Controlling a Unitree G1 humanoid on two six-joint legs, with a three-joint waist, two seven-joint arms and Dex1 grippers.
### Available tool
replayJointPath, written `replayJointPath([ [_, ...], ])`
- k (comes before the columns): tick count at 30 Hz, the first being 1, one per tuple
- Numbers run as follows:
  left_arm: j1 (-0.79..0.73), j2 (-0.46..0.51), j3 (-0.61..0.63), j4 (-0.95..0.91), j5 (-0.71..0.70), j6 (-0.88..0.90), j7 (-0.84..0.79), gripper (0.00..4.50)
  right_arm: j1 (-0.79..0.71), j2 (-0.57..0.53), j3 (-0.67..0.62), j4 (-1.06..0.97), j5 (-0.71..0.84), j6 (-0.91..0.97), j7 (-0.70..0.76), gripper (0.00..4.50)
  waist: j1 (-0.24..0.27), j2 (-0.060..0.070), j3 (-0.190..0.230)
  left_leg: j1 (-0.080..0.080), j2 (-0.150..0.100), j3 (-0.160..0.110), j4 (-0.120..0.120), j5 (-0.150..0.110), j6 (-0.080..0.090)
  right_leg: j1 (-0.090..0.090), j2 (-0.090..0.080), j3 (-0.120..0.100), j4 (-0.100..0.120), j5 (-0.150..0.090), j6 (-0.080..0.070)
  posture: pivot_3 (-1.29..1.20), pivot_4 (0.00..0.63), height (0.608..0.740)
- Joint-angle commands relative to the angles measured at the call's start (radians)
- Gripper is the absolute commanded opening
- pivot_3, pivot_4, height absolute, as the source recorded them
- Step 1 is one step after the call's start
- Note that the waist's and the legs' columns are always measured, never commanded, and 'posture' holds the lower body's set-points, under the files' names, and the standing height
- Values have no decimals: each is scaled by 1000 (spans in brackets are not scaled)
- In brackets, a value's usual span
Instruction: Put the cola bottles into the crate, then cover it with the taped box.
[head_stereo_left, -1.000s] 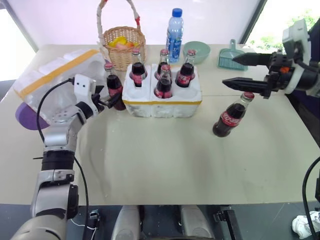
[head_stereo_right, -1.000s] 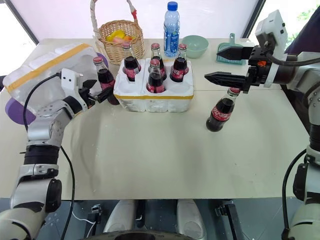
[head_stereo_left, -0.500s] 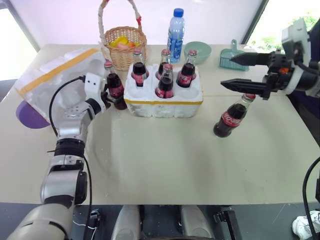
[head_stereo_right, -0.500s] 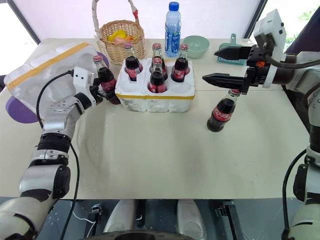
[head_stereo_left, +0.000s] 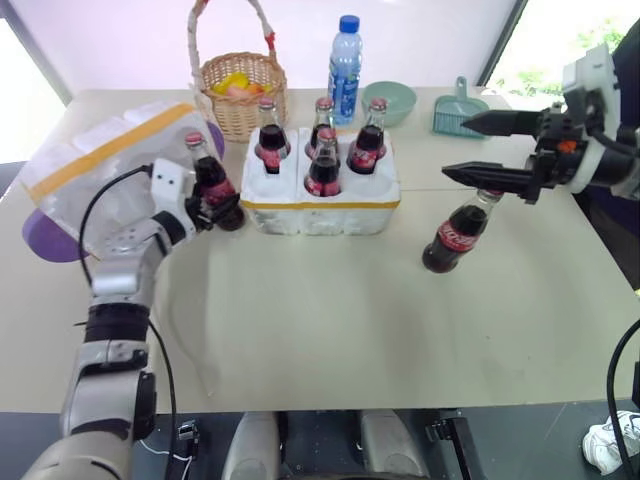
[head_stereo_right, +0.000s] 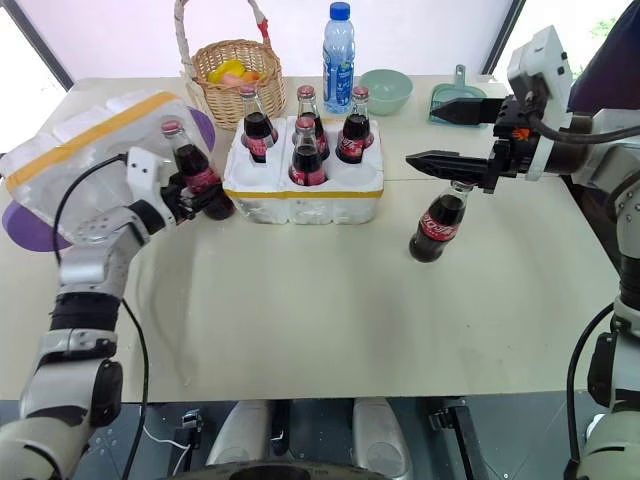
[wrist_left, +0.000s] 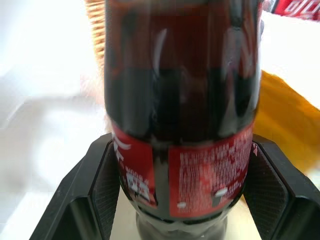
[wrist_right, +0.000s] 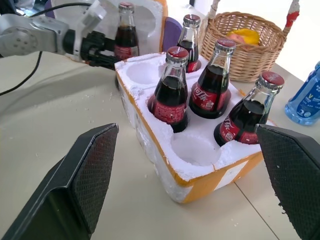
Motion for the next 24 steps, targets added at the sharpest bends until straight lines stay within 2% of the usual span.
replayJointPath([
  [1, -22, 82, 154, -231, -195, 148, -25, 2773, 3, -12, -50, -33, 18, -9, -4, 4500, 4, -1, 1, 0, 0, 0, 0, 0, 0, 0, 0, 0, 0, 0, 0, 0, 150, 740],
  [5, -107, 90, 184, -310, -369, 280, -63, 2773, 12, -10, -56, -41, 21, -5, -11, 4500, 22, -1, 1, 0, -1, -1, 1, 0, 0, 1, -2, -1, 0, 0, 0, 0, 150, 740],
  [9, -243, 16, 150, -241, -380, 289, -8, 2773, 17, -7, -56, -46, 19, -5, -15, 4500, 38, -1, 1, 0, -3, -1, 3, 0, 0, 4, -2, -1, -2, 0, 0, 0, 150, 740],
  [18, -356, -69, -75, 38, -116, 42, -67, 2773, 28, 1, -64, -57, 23, -1, -37, 4500, 3, -1, 1, 1, -2, -1, 1, 0, 0, 2, 0, -1, -1, 0, 0, 0, 150, 740],
  [24, -335, -68, -183, 77, 4, -42, -128, 2773, 66, 1, -80, -77, 30, 5, -57, 4500, 9, -1, 1, 0, -2, 0, 1, 0, 0, 1, 0, 0, -1, 0, 0, 0, 150, 740],
])
